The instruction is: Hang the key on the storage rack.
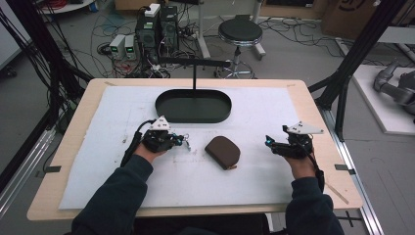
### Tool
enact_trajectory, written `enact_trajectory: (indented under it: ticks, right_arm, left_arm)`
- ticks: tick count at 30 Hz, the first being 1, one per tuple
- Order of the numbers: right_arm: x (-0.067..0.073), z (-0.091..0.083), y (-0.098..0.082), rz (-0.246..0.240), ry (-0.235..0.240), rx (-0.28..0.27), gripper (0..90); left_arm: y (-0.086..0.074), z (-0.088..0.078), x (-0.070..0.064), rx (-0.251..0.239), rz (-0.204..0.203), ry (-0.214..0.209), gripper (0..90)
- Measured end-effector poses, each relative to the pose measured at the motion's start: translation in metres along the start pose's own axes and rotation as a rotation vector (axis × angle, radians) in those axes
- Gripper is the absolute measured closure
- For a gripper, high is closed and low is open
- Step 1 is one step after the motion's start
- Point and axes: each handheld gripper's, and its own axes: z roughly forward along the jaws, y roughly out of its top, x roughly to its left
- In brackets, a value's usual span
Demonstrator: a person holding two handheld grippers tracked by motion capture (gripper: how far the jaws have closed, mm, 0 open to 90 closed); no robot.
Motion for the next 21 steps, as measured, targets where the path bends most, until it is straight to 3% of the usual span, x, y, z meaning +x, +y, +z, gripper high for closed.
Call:
enact_trajectory:
  ticks: [3, 8, 9, 12, 15, 21]
  right_arm:
    - [-0.001, 0.0, 0.0, 0.006, -0.002, -0.003, 23.5]
    - [-0.002, 0.0, 0.001, 0.009, -0.001, -0.008, 23.4]
    - [-0.002, 0.0, 0.001, 0.011, -0.001, -0.009, 23.4]
    - [-0.003, 0.001, 0.001, 0.012, 0.002, -0.016, 23.5]
    - [-0.003, 0.001, 0.001, 0.013, 0.006, -0.018, 23.4]
    - [-0.003, 0.002, 0.002, 0.018, 0.009, -0.022, 23.4]
  left_arm:
    - [0.002, -0.01, 0.004, -0.054, -0.023, 0.006, 88.1]
    - [0.013, -0.026, 0.01, -0.089, -0.011, 0.037, 88.1]
    - [0.02, -0.034, 0.015, -0.119, -0.014, 0.053, 88.1]
    - [0.028, -0.041, 0.021, -0.13, -0.012, 0.074, 88.1]
    - [0.042, -0.053, 0.035, -0.166, -0.026, 0.108, 88.1]
    - [0.068, -0.061, 0.056, -0.17, -0.011, 0.13, 88.1]
